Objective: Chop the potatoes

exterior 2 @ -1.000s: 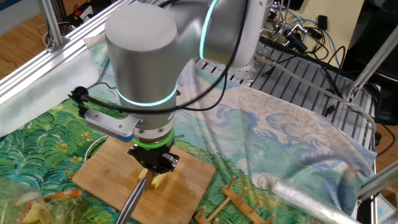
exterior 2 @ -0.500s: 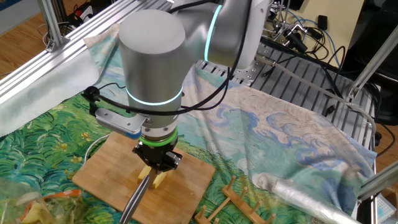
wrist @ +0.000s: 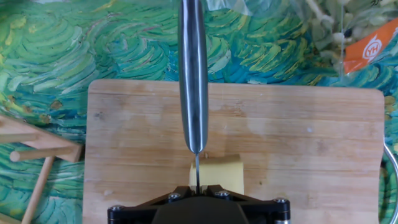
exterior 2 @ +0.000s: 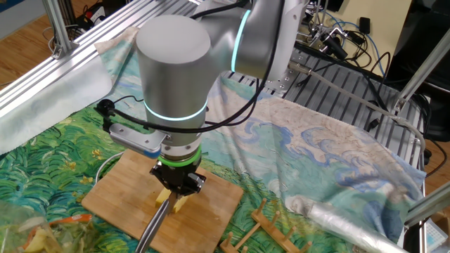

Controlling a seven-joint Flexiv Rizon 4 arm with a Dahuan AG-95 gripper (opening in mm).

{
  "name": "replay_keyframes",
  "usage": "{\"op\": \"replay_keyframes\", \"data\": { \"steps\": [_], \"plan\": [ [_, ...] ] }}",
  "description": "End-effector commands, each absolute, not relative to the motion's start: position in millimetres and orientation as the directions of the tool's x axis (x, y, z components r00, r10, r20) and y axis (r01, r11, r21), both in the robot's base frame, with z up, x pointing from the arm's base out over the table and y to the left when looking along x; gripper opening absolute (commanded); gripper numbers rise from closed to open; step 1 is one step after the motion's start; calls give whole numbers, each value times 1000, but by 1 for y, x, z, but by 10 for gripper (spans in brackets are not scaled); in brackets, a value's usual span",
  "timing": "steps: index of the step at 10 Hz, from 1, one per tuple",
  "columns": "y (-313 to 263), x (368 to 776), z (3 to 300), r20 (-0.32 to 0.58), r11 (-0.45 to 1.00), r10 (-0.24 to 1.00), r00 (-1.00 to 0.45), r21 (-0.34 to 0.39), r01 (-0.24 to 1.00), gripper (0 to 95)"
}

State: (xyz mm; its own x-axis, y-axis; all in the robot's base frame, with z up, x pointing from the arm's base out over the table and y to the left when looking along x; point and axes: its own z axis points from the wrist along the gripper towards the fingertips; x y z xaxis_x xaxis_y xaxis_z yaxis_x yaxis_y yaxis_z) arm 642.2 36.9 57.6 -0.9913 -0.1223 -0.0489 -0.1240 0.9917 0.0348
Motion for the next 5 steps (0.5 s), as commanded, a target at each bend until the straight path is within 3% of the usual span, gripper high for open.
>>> {"op": "replay_keyframes", "data": {
  "steps": [1, 5],
  "plan": [
    [36, 642, 56, -56, 991, -131, -990, 31, -133, 0],
    [41, 645, 33, -79, 990, -135, -988, 22, -137, 0]
  ]
}}
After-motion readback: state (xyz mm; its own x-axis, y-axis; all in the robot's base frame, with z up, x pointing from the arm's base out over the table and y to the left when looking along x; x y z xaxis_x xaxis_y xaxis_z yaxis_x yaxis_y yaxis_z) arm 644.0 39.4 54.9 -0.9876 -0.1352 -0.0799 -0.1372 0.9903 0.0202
